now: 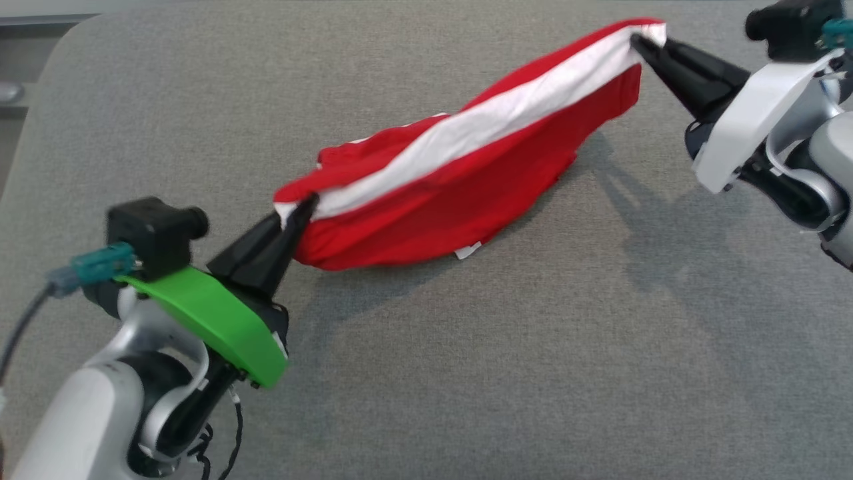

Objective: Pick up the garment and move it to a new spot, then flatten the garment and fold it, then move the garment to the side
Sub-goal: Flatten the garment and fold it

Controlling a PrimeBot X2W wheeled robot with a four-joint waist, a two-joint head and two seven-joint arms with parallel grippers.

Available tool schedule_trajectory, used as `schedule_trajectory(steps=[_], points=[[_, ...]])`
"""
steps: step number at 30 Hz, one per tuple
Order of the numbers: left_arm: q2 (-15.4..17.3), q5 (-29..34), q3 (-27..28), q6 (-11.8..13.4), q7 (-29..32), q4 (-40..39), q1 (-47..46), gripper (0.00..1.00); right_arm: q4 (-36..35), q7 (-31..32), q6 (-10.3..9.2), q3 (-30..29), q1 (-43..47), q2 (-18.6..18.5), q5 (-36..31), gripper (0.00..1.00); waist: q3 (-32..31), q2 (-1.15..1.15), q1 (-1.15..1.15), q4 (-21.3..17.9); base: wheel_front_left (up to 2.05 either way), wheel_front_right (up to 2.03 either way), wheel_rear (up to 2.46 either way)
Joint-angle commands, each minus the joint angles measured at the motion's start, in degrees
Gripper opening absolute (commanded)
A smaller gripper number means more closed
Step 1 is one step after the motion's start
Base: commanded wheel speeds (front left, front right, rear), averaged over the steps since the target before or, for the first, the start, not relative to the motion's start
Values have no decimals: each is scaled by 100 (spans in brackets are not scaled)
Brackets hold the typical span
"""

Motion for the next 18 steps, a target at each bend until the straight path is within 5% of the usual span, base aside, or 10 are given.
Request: schedule_trajectory(steps=[1,12,18], points=[[79,-130,154,68,71,-263,-178,0,-185,-78,-8,-151,-64,-142,149,0,-118,0,0,-208,0,0,0],[550,-1043,1028,458,986,-2102,-753,0,-2008,-242,-9,-1697,388,-1376,1389,0,406,0,0,-677,0,0,0],[590,-1017,1113,440,1220,-1198,-2113,0,-1584,-69,-12,-2243,-123,-1025,1421,0,1279,0,0,-773,0,0,0]])
